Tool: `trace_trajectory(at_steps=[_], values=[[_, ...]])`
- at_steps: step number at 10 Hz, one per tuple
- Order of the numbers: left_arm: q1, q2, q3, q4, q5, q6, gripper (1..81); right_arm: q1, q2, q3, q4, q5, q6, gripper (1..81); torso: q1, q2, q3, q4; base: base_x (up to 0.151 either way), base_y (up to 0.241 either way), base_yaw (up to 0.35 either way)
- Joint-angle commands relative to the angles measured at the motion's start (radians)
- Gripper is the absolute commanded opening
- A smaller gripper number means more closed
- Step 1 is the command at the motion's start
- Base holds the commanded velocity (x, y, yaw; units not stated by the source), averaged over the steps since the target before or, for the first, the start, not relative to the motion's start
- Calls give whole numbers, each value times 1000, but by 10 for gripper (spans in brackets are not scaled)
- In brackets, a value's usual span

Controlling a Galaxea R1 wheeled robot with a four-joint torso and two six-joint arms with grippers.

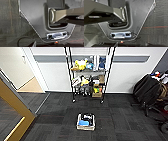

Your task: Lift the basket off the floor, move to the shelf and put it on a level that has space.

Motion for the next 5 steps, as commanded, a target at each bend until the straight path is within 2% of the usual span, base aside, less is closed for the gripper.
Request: trace_trajectory(at_steps=[1,5], values=[[-2,-4,0,6,74,8,811,-7,5,2,-1,-69,4,811,0,0,0,0,80,0,0],[0,-1,0,4,74,8,811,-2,3,2,-2,-69,4,811,-1,0,0,0,91,0,0]])
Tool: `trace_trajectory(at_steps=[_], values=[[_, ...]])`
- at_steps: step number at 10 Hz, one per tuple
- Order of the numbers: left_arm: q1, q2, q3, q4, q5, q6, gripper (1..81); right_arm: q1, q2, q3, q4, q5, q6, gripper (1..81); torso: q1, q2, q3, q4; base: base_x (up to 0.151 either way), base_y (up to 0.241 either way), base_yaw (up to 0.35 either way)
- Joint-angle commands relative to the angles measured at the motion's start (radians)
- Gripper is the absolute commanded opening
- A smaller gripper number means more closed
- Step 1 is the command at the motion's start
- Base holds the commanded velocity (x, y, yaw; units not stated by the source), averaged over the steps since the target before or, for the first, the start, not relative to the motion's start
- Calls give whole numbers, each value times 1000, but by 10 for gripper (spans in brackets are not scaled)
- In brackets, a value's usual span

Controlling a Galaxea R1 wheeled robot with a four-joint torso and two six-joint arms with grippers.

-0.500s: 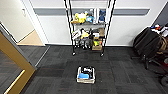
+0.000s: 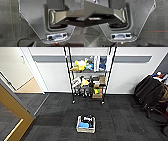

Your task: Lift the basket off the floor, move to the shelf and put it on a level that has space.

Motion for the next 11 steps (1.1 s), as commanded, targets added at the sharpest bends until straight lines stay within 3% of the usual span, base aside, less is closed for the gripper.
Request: trace_trajectory(at_steps=[1,11], values=[[6,-4,0,4,81,8,811,-12,0,3,-2,-71,4,811,0,0,0,0,97,0,0],[6,-7,0,3,80,8,811,-7,1,-11,-7,-71,4,811,0,0,0,0,118,0,0]])
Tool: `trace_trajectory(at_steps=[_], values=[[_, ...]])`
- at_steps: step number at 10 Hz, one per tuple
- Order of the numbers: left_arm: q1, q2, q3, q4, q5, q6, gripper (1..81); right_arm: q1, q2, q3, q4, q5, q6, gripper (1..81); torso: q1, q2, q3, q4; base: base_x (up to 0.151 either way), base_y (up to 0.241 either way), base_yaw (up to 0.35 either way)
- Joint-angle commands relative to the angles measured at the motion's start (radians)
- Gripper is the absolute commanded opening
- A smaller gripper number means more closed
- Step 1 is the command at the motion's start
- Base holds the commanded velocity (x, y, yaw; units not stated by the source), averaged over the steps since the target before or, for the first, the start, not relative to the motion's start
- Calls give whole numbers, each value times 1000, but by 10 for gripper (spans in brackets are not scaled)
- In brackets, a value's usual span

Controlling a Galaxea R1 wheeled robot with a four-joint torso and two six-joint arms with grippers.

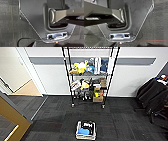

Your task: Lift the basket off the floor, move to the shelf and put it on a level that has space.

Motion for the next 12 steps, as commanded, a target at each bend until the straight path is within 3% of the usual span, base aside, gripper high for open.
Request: trace_trajectory(at_steps=[1,6,12], values=[[0,-5,0,3,81,8,811,-9,0,2,-7,-68,4,811,0,0,0,0,136,0,0],[-5,-11,0,0,79,8,811,2,2,-8,-7,-68,4,811,0,0,0,0,143,0,0],[-101,0,7,-2,71,5,811,172,-5,-11,-2,-76,5,811,0,0,0,0,143,0,0]])
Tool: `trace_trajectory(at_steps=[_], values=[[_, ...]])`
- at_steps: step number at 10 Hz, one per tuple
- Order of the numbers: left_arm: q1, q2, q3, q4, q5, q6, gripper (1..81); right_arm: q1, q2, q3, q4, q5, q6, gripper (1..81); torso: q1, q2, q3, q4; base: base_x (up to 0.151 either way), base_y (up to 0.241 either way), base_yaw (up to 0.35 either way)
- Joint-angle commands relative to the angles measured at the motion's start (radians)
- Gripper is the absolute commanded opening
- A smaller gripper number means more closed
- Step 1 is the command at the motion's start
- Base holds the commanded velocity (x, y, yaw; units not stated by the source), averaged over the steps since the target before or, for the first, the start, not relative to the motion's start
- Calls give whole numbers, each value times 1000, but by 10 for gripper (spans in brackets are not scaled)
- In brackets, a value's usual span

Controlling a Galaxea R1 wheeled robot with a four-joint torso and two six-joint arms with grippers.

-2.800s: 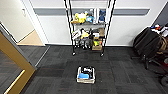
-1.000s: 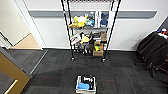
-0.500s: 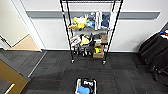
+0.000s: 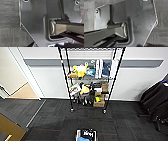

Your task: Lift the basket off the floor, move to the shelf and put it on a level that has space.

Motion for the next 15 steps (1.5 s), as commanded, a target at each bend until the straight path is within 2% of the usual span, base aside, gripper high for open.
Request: trace_trajectory(at_steps=[1,3,8,9,12,15], values=[[-24,-12,4,-9,79,3,811,57,-24,-4,-2,-66,4,811,0,0,0,0,0,0,0],[-59,-39,17,-12,81,-6,811,105,-41,-2,-1,-67,4,811,2,1,-1,0,0,0,0],[-102,-186,224,-43,82,-21,811,154,-62,58,-2,-87,7,811,0,1,-2,0,0,0,0],[-113,-225,284,-50,81,-23,811,160,-82,101,10,-97,17,811,65,-99,-2,0,0,0,0],[-184,-294,336,-151,97,-26,811,189,-137,199,75,-100,41,811,95,-149,-2,0,0,0,0],[-280,-306,333,-227,202,-26,811,232,-186,249,122,-127,43,811,157,-247,-2,0,0,0,0]])
